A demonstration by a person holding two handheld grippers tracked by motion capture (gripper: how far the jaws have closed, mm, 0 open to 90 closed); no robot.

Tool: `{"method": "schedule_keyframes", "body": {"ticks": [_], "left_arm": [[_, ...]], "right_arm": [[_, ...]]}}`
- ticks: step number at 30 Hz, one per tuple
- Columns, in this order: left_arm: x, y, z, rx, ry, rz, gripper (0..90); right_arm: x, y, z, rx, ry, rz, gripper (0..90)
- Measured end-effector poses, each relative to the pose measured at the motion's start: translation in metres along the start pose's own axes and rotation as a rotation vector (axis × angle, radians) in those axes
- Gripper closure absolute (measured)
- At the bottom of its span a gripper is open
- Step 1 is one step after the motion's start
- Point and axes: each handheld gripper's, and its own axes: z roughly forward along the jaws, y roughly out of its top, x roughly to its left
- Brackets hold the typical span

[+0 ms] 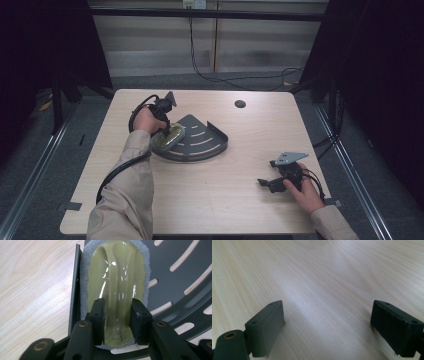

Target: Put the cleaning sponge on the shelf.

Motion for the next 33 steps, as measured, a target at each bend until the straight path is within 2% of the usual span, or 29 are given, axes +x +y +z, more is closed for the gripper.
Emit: {"method": "schedule_keyframes", "body": {"ticks": [3,5,8,13,22,27,31,33], "left_arm": [[-0.001,-0.001,0.0,-0.005,-0.005,-0.015,60.7],[0.001,-0.001,-0.002,0.001,-0.006,-0.008,58.2],[0.0,-0.002,-0.003,0.002,-0.004,-0.018,55.4],[0.0,-0.003,-0.007,-0.014,-0.006,-0.045,48.6],[0.0,-0.004,-0.014,-0.04,0.004,-0.057,39.7],[-0.002,-0.005,-0.019,-0.042,-0.004,-0.082,35.4],[-0.001,-0.007,-0.024,-0.056,-0.009,-0.077,31.7],[-0.002,-0.008,-0.026,-0.066,-0.014,-0.087,29.4]], "right_arm": [[0.0,0.0,0.0,0.0,0.0,0.0,11.4],[0.0,0.0,0.0,0.0,0.0,0.0,11.4],[0.0,0.0,0.0,0.0,0.0,0.0,11.4],[0.0,0.0,0.0,0.0,0.0,-0.001,11.4],[0.0,0.0,0.0,0.0,0.0,0.0,11.4],[0.0,0.0,0.0,0.0,0.0,0.0,11.4],[0.0,0.0,0.0,0.0,0.0,0.0,11.4],[0.0,0.0,0.0,0.0,0.0,0.0,11.4]]}}
